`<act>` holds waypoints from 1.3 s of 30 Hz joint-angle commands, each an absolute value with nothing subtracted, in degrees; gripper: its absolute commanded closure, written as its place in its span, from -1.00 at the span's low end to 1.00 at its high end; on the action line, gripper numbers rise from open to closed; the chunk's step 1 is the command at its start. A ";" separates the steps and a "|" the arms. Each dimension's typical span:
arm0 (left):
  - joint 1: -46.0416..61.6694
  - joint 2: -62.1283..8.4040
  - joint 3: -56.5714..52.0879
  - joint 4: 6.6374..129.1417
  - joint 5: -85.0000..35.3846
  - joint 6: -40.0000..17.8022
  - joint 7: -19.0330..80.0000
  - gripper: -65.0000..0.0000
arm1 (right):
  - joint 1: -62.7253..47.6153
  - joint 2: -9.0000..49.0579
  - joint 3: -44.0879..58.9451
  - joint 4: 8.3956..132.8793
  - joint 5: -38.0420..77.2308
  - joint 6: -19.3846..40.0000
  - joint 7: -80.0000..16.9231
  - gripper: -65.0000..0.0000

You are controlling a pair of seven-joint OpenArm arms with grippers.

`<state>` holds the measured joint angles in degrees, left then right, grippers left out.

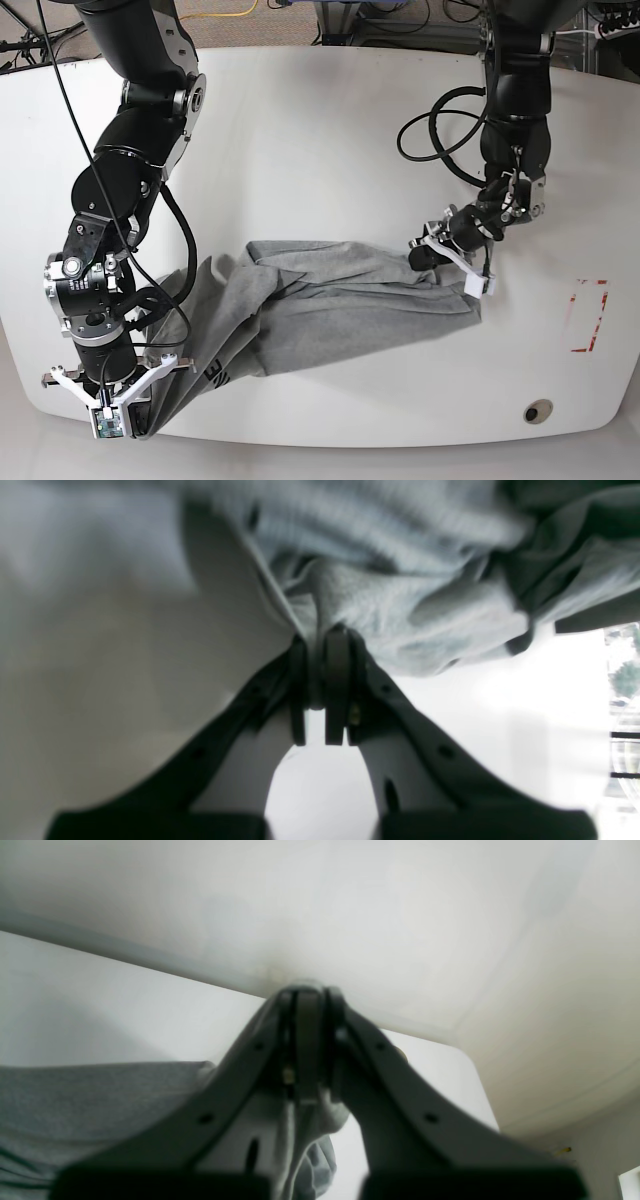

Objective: Fold the T-shirt properly
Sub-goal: 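Lift the shirt with both grippers and shake it out flat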

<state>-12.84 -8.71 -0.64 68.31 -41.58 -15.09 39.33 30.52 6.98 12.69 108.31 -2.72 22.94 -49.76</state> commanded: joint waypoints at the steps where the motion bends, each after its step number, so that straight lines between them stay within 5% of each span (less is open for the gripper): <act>1: -13.93 -10.86 -0.75 73.54 -44.00 -15.87 38.11 1.00 | 31.69 7.34 12.79 108.88 -2.59 22.55 -47.96 0.99; 15: -16.04 -20.88 -3.12 89.54 -48.48 -15.87 38.11 1.00 | 34.07 7.43 12.35 101.85 -2.51 22.55 -47.96 0.99; 39: -44.09 -35.56 -9.54 88.40 -48.48 -15.78 38.20 1.00 | 61.93 7.87 12.18 80.84 -2.07 22.64 -48.22 0.98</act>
